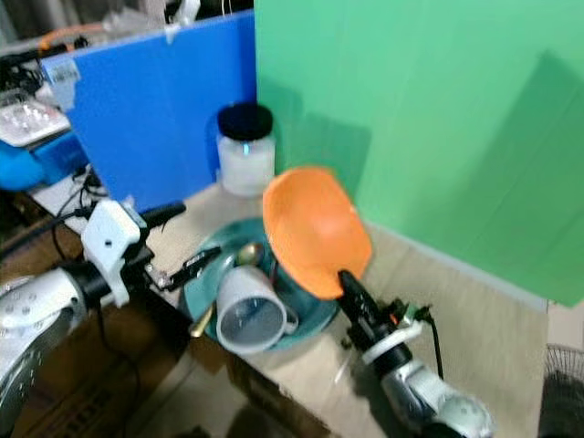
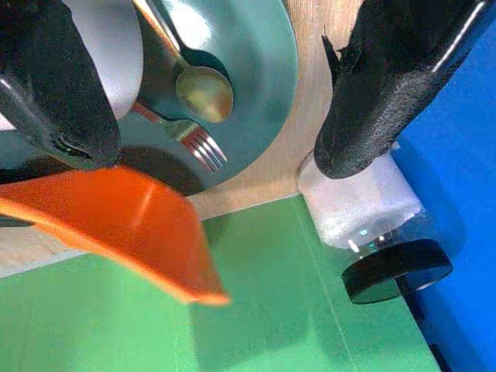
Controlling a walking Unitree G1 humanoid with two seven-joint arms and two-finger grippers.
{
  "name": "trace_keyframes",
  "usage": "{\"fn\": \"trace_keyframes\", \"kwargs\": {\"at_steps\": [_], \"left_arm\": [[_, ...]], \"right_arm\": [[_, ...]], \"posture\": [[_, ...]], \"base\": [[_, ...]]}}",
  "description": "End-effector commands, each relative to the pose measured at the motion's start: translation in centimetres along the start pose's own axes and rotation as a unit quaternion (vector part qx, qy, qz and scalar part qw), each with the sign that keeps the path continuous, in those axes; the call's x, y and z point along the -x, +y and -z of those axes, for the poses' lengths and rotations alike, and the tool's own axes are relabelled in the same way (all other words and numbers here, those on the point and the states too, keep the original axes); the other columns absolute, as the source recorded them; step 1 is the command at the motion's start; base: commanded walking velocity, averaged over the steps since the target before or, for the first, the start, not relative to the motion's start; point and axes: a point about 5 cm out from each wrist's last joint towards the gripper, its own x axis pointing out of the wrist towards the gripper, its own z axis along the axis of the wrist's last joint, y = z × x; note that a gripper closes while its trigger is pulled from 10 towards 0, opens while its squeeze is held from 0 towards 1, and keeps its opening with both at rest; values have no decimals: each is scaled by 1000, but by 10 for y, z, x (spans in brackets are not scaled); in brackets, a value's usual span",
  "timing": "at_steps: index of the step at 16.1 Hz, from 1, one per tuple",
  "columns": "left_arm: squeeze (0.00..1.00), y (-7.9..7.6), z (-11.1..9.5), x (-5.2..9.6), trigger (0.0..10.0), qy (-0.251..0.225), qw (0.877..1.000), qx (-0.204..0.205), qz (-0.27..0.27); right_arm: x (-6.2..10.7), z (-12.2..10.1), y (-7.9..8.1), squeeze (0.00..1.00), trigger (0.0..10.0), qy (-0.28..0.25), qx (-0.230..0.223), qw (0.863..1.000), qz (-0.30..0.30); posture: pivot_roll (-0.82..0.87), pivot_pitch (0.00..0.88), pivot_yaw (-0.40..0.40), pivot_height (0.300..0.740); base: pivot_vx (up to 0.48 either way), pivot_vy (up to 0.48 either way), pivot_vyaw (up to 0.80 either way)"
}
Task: Setting the table
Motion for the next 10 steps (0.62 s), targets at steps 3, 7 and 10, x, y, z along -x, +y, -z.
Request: {"fn": "trace_keyframes", "kwargs": {"at_steps": [3,7,10], "left_arm": [[0,-2,5,5,10000,12,1000,2,-1],[0,-2,5,5,10000,12,1000,2,-1],[0,-2,5,5,10000,12,1000,2,-1]], "right_arm": [[-154,92,114,1000,10000,160,328,917,159],[-154,92,114,1000,10000,160,328,917,159],[-154,92,114,1000,10000,160,328,917,159]], "posture": [[139,0,54,740],[139,0,54,740],[139,0,54,740]], "base": [[0,0,0],[0,0,0],[0,0,0]]}}
